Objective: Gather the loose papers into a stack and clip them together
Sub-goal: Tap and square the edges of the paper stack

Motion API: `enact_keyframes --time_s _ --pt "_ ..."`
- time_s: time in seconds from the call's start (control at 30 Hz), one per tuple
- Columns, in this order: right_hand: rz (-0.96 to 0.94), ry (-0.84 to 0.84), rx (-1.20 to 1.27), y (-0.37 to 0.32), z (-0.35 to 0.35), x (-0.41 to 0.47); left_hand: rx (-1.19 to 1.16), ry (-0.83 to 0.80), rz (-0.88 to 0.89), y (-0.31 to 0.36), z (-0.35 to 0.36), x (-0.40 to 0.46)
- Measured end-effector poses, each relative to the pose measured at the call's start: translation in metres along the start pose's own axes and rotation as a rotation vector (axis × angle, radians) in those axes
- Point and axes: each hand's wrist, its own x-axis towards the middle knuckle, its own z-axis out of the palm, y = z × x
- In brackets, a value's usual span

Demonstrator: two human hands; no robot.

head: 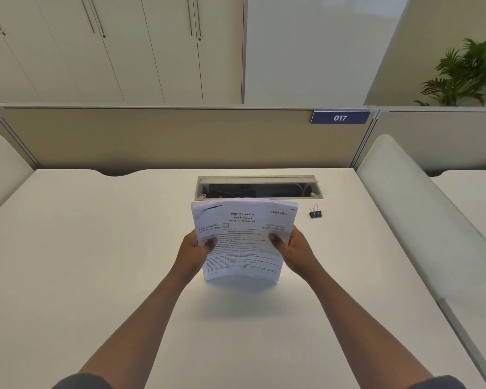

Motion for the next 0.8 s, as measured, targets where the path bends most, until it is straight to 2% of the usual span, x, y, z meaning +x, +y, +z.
enact_keyframes --time_s 0.1,0.23,0.5,0.8 --pt "0.054 -0.001 0.003 0.022 0.004 -0.002 -0.008 -0.011 -0.086 -0.025 0.003 -0.003" --pt "0.097 0.014 -0.027 0.049 0.012 -0.005 0.035 0.05 -0.139 -0.049 0.015 -0.003" --pt "0.082 0.123 -0.113 0.056 0.012 -0.001 0.123 0.21 -0.065 -0.053 0.025 0.0" --pt "0.125 0.089 -0.092 0.075 0.021 -0.012 0.135 0.144 -0.139 -0.071 0.031 -0.01"
